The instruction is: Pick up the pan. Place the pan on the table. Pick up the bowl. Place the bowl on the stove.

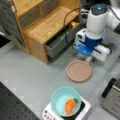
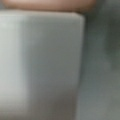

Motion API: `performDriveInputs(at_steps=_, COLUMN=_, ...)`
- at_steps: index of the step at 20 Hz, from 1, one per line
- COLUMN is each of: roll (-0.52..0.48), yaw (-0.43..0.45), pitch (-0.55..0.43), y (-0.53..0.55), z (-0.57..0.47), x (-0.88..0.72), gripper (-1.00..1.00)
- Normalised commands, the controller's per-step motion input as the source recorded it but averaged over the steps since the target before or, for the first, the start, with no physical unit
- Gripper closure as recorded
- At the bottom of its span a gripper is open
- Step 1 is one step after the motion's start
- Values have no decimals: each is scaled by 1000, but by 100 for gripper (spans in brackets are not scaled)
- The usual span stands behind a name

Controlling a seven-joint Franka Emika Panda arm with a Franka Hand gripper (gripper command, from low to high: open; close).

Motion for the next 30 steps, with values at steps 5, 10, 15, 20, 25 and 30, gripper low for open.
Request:
performDriveInputs(at_steps=5, roll=-34, yaw=-11, pitch=-114, y=-36, z=-41, x=-122, gripper=100)
performDriveInputs(at_steps=10, roll=-26, yaw=-28, pitch=-107, y=4, z=-33, x=-120, gripper=100)
performDriveInputs(at_steps=15, roll=-15, yaw=-43, pitch=-81, y=62, z=44, x=-135, gripper=100)
performDriveInputs(at_steps=20, roll=1, yaw=-46, pitch=-8, y=41, z=201, x=-133, gripper=100)
performDriveInputs(at_steps=25, roll=36, yaw=-22, pitch=100, y=6, z=394, x=-47, gripper=100)
performDriveInputs(at_steps=30, roll=72, yaw=2, pitch=154, y=-33, z=426, x=147, gripper=100)
